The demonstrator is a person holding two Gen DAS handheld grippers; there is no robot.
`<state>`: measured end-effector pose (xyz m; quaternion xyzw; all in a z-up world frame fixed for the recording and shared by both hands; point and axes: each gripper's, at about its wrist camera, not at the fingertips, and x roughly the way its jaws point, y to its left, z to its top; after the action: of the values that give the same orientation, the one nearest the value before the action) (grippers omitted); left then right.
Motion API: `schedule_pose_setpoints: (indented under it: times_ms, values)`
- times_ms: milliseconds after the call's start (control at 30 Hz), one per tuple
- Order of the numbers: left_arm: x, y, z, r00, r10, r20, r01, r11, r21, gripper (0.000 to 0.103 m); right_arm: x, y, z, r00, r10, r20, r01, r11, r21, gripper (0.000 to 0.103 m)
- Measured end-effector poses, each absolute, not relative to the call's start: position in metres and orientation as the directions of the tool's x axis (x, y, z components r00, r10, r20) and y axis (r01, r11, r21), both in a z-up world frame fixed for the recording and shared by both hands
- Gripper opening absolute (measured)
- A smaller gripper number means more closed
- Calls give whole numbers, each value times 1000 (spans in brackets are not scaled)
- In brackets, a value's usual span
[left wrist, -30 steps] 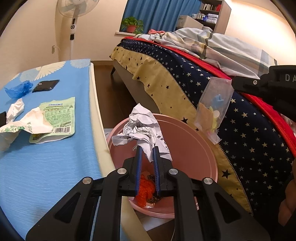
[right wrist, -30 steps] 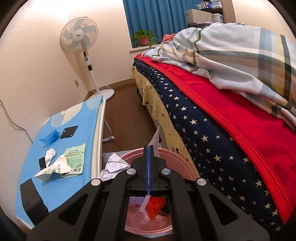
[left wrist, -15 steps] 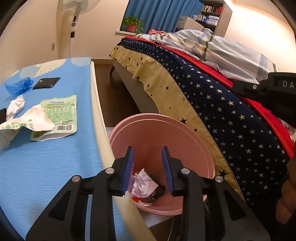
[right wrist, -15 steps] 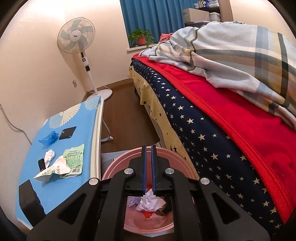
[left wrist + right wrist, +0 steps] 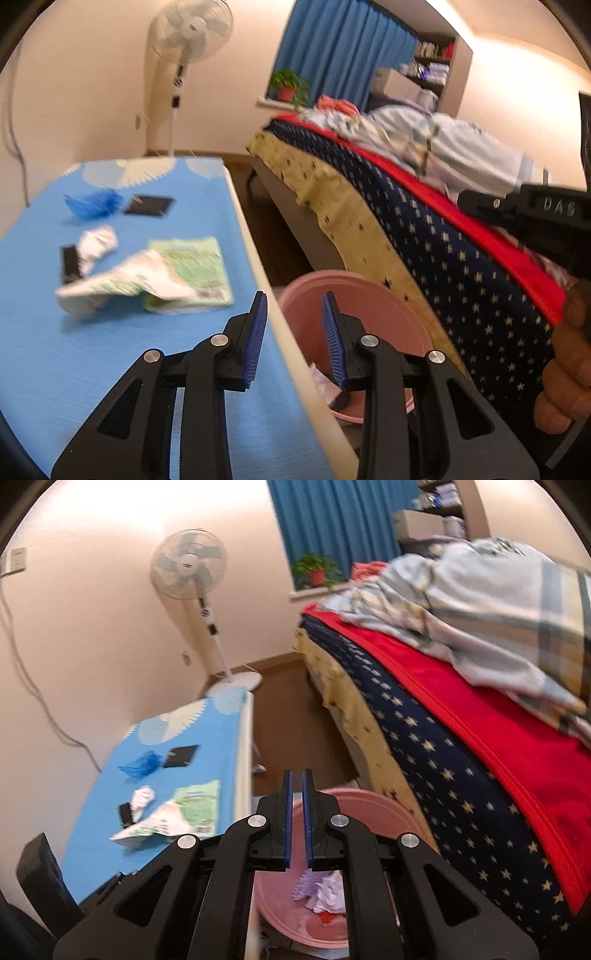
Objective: Collect trash
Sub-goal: 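Move the left tool to the blue glove while the right tool moves to the white tissue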
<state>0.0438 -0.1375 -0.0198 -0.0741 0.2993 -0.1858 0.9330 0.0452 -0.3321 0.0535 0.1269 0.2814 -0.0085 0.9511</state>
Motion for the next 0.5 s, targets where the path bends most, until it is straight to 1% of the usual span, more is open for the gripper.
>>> schedule_pose_setpoints:
  times_ms: [100, 267, 367, 500]
  values:
    - [45, -116, -1, 774, -372, -512, 273, 926, -261, 27, 50, -320, 70, 851, 102, -515, 34, 968, 247, 7]
    - [64, -76, 43, 811, -326, -485, 234, 942, -242, 26, 64, -296, 102, 863, 193, -467, -68, 960, 272, 7]
    - [80, -52, 75, 831, -301, -469, 225, 951, -212, 26, 82, -279, 117, 854, 250, -456, -133, 952, 274, 7]
    - [103, -16, 111, 849, -282, -447, 227, 958, -173, 26, 111, -261, 130, 836, 312, -450, -205, 940, 271, 4]
